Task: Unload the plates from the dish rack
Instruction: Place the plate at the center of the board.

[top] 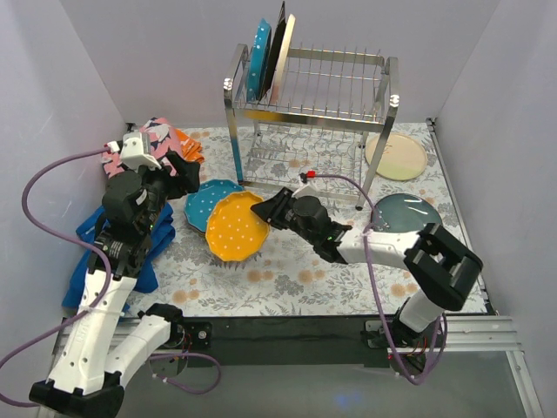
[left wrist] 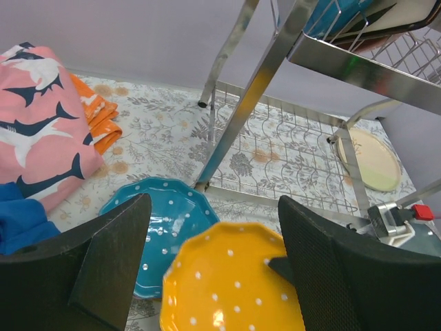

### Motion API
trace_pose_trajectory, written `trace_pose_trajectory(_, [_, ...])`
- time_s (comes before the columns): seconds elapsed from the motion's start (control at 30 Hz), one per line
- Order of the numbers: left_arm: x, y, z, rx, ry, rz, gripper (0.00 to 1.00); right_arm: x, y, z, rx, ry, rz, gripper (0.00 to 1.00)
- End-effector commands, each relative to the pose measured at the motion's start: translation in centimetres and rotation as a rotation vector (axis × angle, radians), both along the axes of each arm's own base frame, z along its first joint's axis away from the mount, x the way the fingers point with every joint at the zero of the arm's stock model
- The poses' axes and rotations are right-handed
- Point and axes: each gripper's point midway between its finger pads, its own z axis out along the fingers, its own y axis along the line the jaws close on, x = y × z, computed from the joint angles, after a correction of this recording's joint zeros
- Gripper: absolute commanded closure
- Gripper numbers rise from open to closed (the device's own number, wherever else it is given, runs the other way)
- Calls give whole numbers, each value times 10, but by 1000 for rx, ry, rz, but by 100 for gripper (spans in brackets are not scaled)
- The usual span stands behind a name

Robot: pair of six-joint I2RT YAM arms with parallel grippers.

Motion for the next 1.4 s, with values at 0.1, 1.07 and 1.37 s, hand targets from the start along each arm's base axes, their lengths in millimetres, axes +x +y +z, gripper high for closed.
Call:
trace_pose_trajectory(0.1, [-11, 18, 11, -35, -70, 88, 27, 54, 34, 135, 424, -217, -109, 99])
trace_pose_trajectory(1.07, [-8, 19, 1, -30, -71, 95, 27, 109, 39, 16, -16, -87, -165, 52])
trace_pose_trajectory(1.37, [-6, 19, -1, -21, -62, 99, 27, 108, 25, -5, -230, -100, -147, 55])
